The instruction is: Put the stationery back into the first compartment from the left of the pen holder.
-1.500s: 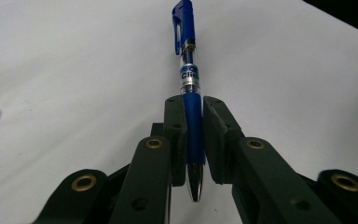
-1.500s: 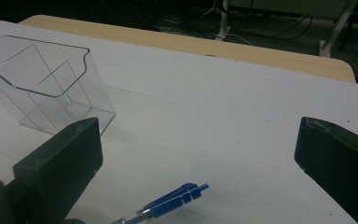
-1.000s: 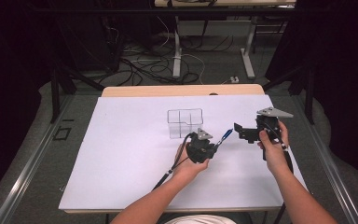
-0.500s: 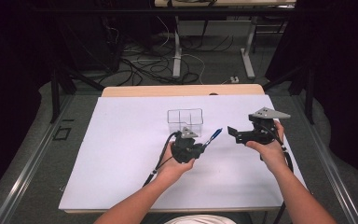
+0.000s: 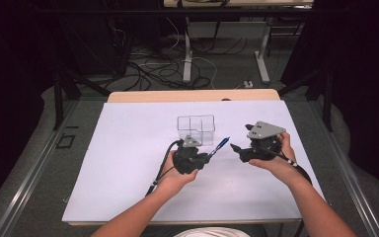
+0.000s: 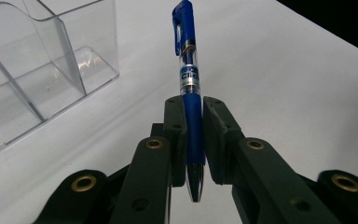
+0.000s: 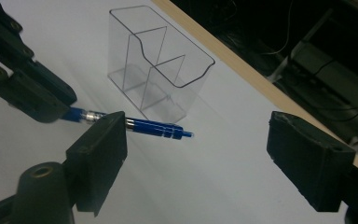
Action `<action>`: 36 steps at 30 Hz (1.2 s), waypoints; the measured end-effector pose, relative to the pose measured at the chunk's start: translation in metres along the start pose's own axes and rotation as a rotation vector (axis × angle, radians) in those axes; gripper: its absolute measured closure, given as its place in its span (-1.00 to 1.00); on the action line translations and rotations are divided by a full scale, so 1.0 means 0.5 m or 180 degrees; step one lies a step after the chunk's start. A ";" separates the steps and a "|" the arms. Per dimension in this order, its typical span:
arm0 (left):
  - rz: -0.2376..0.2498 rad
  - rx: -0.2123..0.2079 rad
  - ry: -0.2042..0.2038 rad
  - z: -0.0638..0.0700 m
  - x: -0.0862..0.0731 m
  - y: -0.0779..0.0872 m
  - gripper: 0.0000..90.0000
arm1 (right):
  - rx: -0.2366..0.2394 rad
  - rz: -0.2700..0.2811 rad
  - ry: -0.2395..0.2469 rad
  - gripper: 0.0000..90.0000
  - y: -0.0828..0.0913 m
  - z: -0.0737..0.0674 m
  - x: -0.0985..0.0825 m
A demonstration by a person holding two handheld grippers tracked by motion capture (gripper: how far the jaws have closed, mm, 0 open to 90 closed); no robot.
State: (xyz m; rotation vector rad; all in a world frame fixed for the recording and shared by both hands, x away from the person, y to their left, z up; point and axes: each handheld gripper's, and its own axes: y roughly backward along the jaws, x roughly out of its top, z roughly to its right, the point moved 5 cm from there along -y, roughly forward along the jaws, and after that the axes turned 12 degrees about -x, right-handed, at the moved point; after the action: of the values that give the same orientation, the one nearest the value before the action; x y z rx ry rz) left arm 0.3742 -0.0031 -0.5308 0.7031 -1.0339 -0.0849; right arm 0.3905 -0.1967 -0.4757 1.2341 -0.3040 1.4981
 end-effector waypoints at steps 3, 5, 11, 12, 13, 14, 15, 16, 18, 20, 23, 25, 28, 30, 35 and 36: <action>-0.0004 0.0003 0.0000 -0.001 -0.003 0.003 0.78 | -0.0014 0.0062 0.0384 -0.35 0.002 -0.012 0.003; -0.0002 0.0008 -0.0009 -0.004 -0.006 0.004 0.78 | -0.0045 0.0144 0.0691 -0.26 0.002 -0.021 0.005; -0.0059 -0.0011 0.0026 -0.003 -0.014 0.003 0.78 | 0.0116 0.0289 0.1894 -0.14 0.001 -0.065 0.009; -0.0059 -0.0009 0.0016 -0.003 -0.014 0.003 0.78 | 0.0116 0.0289 0.1894 -0.14 0.001 -0.065 0.009; -0.0049 -0.0022 0.0031 -0.001 -0.014 0.003 0.78 | 0.0100 0.0311 0.2028 -0.11 0.000 -0.070 0.008; -0.0055 -0.0025 0.0025 -0.001 -0.014 0.003 0.78 | 0.0133 0.0269 0.2118 -0.11 0.002 -0.077 0.006; -0.0064 -0.0032 0.0017 0.000 -0.014 0.003 0.78 | 0.0154 0.0379 0.2257 -0.11 -0.002 -0.082 0.007; -0.0070 -0.0037 0.0009 0.000 -0.014 0.003 0.78 | 0.0134 0.0403 0.2367 -0.11 -0.003 -0.086 0.006; -0.0048 -0.0035 0.0039 0.003 -0.014 0.001 0.78 | 0.0069 0.0400 0.2541 -0.11 -0.005 -0.092 0.003; -0.0016 -0.0048 0.0052 0.004 -0.014 0.000 0.78 | 0.0002 0.0353 0.2715 -0.12 -0.010 -0.098 -0.004; -0.0044 -0.0049 0.0035 0.003 -0.015 0.001 0.78 | 0.0001 0.0374 0.2866 -0.13 -0.014 -0.100 -0.008; -0.0061 -0.0035 0.0011 0.000 -0.015 0.004 0.78 | 0.0035 0.0406 0.3108 -0.16 -0.019 -0.105 -0.015; -0.0029 -0.0044 0.0031 0.000 -0.014 0.004 0.78 | 0.0049 0.0403 0.3301 -0.16 -0.024 -0.108 -0.019; -0.0020 -0.0043 0.0053 0.001 -0.014 0.005 0.78 | 0.0045 0.0353 0.3387 -0.16 -0.026 -0.111 -0.025; -0.0066 -0.0059 0.0008 0.000 -0.015 0.006 0.78 | 0.0061 0.0371 0.3575 -0.07 -0.035 -0.117 -0.029; -0.0076 -0.0051 0.0015 0.001 -0.015 0.006 0.78 | 0.0084 0.0360 0.3598 -0.04 -0.037 -0.119 -0.031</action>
State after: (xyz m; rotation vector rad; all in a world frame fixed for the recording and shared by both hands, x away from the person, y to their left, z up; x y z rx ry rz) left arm 0.3690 0.0020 -0.5347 0.7009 -1.0195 -0.1120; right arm 0.3726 -0.1551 -0.5210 0.2446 0.4082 2.0484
